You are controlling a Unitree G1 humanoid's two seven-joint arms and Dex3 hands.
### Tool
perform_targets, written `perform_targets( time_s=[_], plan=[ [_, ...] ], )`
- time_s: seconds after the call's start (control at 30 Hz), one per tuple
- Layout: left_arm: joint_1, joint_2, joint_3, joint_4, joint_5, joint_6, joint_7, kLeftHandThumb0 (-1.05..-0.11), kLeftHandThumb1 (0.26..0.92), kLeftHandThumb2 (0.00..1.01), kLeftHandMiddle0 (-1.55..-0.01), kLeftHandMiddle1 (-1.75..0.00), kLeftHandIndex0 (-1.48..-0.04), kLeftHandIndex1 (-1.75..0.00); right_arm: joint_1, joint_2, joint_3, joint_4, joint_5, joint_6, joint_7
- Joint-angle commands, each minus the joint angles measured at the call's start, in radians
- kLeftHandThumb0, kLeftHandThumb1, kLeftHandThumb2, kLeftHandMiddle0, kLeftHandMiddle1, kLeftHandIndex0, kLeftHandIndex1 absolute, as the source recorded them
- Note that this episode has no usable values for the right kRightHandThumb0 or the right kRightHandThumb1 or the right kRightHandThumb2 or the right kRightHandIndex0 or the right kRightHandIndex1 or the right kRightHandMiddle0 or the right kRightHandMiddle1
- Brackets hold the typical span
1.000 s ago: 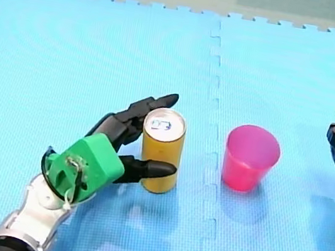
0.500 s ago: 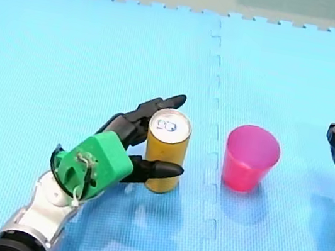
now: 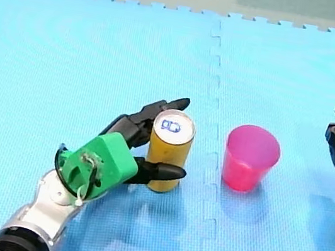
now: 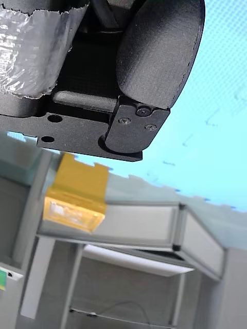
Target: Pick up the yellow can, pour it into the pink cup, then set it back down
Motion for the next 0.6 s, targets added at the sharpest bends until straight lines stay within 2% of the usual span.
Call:
perform_targets(
  time_s=[0.0, 0.13, 0.2, 0.23, 0.27, 0.3, 0.33, 0.37, 0.43, 0.57],
  plan=[
    [-0.006, 0.003, 0.001, 0.009, 0.003, -0.007, 0.001, -1.048, 0.757, 0.01, -0.38, -0.01, -0.38, 0.00, -0.001, -0.005, -0.001, -0.004, 0.001, -0.002, 0.000],
    [-0.008, 0.003, 0.001, 0.011, 0.004, -0.010, 0.005, -1.048, 0.760, 0.01, -0.39, -0.01, -0.39, -0.01, -0.001, -0.007, 0.000, -0.006, 0.001, -0.002, 0.000],
    [-0.006, -0.005, 0.009, 0.010, 0.000, -0.011, 0.034, -1.048, 0.762, 0.00, -0.49, -0.05, -0.46, -0.02, 0.000, -0.008, 0.000, -0.007, 0.000, -0.002, -0.001],
    [-0.002, -0.017, 0.023, 0.008, -0.005, -0.010, 0.080, -0.945, 0.743, 0.00, -0.58, -0.07, -0.55, -0.04, 0.000, -0.008, 0.001, -0.007, 0.000, -0.002, -0.001],
    [0.002, -0.027, 0.035, 0.006, -0.004, -0.009, 0.135, -0.710, 0.742, 0.00, -0.77, -0.09, -0.74, -0.05, 0.000, -0.008, 0.001, -0.008, 0.000, -0.002, -0.001],
    [0.004, -0.033, 0.041, 0.004, 0.003, -0.010, 0.186, -0.601, 0.746, 0.00, -0.87, -0.11, -0.83, -0.05, 0.000, -0.009, 0.001, -0.008, 0.000, -0.002, 0.000],
    [0.006, -0.036, 0.041, 0.003, 0.016, -0.012, 0.233, -0.534, 0.748, 0.00, -0.94, -0.12, -0.91, -0.06, 0.001, -0.009, 0.002, -0.009, 0.000, -0.002, 0.000],
    [0.006, -0.034, 0.040, 0.006, 0.026, -0.019, 0.265, -0.476, 0.750, 0.00, -1.03, -0.14, -0.99, -0.07, 0.001, -0.009, 0.002, -0.009, 0.000, -0.002, 0.000],
    [0.005, -0.033, 0.040, 0.014, 0.033, -0.034, 0.296, -0.445, 0.749, 0.00, -1.13, -0.16, -1.07, -0.07, 0.001, -0.010, 0.002, -0.010, 0.000, -0.003, 0.000],
    [0.003, -0.043, 0.058, 0.027, 0.007, -0.045, 0.284, -0.375, 0.754, 0.01, -1.19, -0.14, -1.12, -0.05, 0.001, -0.010, 0.003, -0.011, 0.001, -0.001, 0.002]
  ],
)
